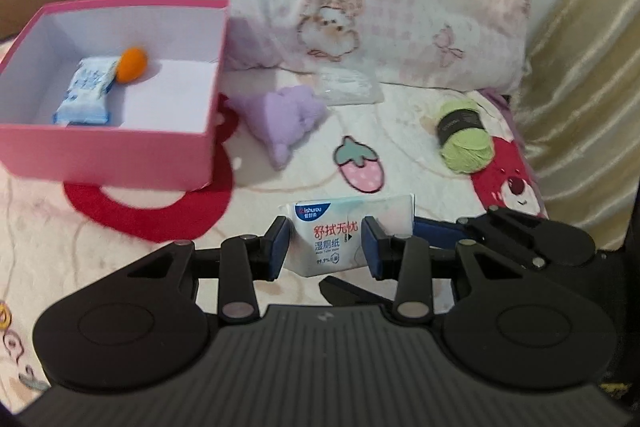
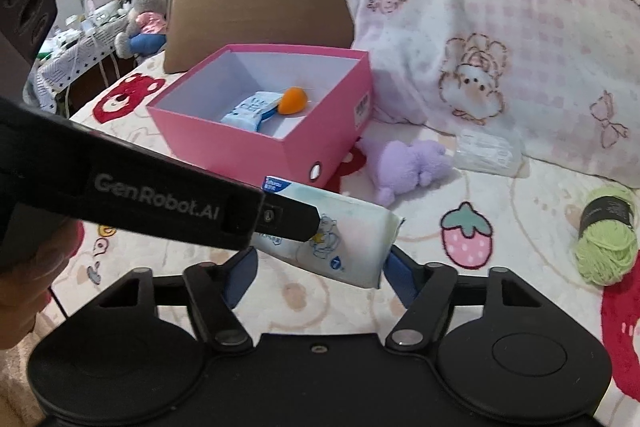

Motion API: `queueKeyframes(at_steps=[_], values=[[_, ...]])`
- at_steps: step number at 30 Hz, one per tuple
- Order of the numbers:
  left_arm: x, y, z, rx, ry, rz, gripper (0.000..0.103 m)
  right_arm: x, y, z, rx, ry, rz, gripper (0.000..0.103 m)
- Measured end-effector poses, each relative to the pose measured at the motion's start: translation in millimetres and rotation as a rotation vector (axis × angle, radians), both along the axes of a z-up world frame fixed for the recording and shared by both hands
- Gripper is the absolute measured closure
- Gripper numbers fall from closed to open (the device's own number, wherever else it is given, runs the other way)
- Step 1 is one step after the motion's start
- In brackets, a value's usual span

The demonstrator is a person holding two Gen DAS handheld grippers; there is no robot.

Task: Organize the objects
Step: 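Lift the small wet-wipe pack with the right gripper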

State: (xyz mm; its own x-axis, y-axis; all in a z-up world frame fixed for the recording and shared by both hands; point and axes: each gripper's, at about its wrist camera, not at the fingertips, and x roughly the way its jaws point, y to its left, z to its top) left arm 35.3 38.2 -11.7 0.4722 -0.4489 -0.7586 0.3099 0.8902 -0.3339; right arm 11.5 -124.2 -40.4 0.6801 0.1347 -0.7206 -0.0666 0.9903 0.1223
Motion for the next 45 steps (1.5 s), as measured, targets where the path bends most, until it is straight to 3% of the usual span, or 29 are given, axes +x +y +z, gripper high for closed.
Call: queueKeyframes(at_steps=[5,11,23,38,45], values=[[0.3,8.2,-3.2,0.011,0.022,-0.003,0.066,6.1,2.8,1.7,0.048,0.019,-0.041,0.034],[0.2,20.1,-6.5,-0.007,0.047,0.018,0.063,11.1,13.5,7.6,0.029,0.027,-0.01,0.034],[-9.8,32.8,3.7,-0.021,0.025,0.024,0.063,11.5,21.0,23.9,0.042,0.065,0.023,0.032],[-19.0,49.1,39.8,-0.037,-0.085,0.04,0.061,17.8,40.1,60.3,0.002,-0.002,0.03,0.029],[-14.2,73.4,34.4,-0.098,-0.112,0.069,0.063,31.8,46.7,59.9,0.016,-0.012,0.056,0.029]])
